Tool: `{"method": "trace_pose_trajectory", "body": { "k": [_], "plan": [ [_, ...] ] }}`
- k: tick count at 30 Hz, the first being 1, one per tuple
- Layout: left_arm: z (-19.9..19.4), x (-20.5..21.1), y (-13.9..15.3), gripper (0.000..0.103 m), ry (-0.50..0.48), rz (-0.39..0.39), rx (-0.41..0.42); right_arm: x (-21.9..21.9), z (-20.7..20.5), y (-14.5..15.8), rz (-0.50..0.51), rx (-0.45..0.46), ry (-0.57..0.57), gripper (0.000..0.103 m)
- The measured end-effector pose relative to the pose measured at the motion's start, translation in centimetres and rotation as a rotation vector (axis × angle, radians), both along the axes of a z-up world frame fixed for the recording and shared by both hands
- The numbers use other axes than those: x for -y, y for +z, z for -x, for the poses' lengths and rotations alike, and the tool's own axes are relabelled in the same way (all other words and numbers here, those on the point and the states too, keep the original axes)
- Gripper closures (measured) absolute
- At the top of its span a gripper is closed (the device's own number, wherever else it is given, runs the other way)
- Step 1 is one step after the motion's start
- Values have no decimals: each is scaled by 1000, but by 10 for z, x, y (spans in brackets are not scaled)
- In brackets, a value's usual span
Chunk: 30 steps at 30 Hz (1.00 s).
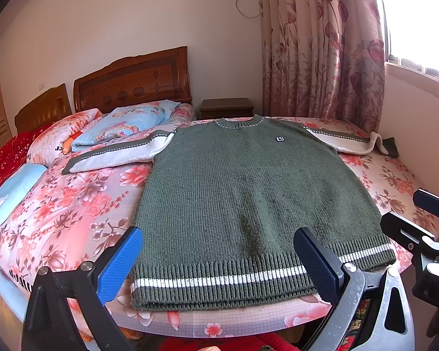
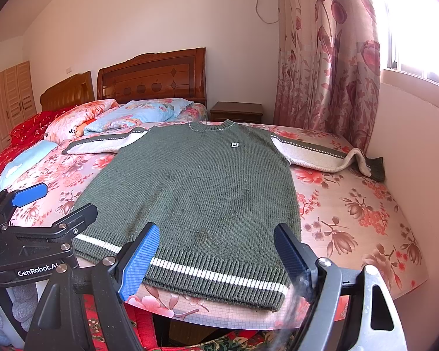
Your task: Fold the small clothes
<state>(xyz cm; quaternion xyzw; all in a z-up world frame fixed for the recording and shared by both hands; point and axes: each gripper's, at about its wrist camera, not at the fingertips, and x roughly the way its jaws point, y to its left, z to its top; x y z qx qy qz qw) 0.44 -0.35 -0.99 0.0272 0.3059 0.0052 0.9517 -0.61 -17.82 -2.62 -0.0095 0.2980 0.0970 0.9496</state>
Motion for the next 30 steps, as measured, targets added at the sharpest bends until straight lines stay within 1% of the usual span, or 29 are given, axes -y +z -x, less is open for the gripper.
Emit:
{"method": "trace_pose_trajectory", "body": {
  "k": [17,21,25,28,30],
  "plan": [
    [1,4,-1,0,-2,5,-3,0,2,-3,-4,3,2,20],
    [-6,0,-1,0,-13,21,-21,-1,-3,-7,-12,-6,11,20],
    [-32,-5,-2,0,-19,40,-29,1,-30,-10,-10,-13,-5,20],
    [-74,-7,2,0,-4,39,-18,7,-67,-10,-15,-23,-45,20],
    [-115,-9,5,0,-10,78,-60,17,-94,-12,-54,-58,-75,20]
  ]
}}
